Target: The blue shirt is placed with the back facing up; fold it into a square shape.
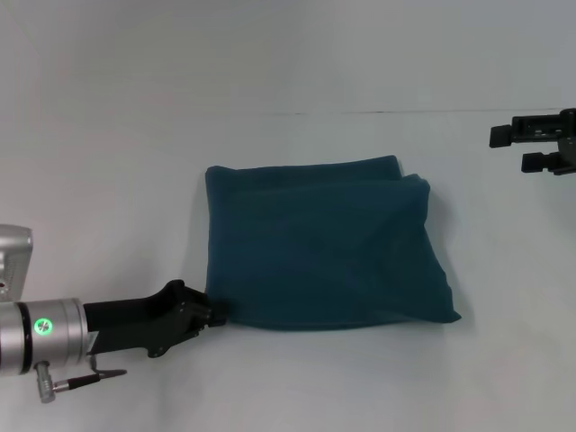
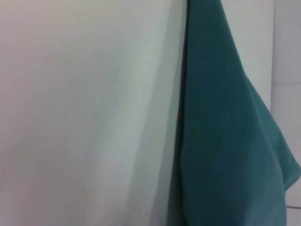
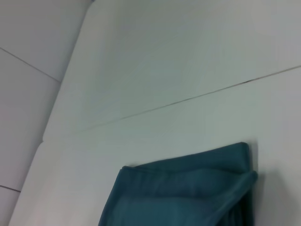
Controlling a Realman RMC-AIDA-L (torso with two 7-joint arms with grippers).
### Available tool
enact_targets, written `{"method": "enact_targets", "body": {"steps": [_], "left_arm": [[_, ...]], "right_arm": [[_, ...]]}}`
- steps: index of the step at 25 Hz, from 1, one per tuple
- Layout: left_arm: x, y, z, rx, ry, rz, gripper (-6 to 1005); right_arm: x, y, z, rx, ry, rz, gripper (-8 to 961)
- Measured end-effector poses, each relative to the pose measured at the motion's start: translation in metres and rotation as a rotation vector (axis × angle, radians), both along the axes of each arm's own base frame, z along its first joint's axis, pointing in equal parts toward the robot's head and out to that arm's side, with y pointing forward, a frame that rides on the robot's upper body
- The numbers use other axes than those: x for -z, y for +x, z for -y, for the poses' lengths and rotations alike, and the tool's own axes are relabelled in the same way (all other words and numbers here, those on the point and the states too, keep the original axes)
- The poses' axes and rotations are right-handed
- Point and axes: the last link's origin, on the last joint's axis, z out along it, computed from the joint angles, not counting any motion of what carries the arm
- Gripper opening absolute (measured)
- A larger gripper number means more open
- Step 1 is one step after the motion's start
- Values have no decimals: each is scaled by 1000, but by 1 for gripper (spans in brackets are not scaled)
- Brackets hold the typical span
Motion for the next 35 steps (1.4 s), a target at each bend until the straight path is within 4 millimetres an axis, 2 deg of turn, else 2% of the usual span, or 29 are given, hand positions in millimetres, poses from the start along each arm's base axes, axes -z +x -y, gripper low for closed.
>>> {"method": "enact_targets", "body": {"steps": [6, 12, 15, 20, 23, 28, 35], "left_arm": [[-8, -3, 4, 8, 14, 13, 87], [-15, -1, 8, 87, -5, 4, 94], [-26, -8, 9, 78, 23, -16, 98], [-55, -22, 14, 59, 94, -22, 254], [-68, -23, 17, 152, 149, -51, 379], [-65, -4, 23, 589, 224, -128, 596], [-80, 9, 7, 678, 213, -139, 864]], "right_arm": [[0, 0, 0, -1, 2, -5, 851], [1, 0, 0, -8, 1, -3, 844], [2, 0, 1, -8, -4, -4, 840], [0, 1, 1, -14, -3, 0, 835], [-2, 0, 1, -42, 7, -4, 831], [3, -5, 4, -153, -2, 9, 825], [7, -8, 10, -295, -44, 69, 817]]}}
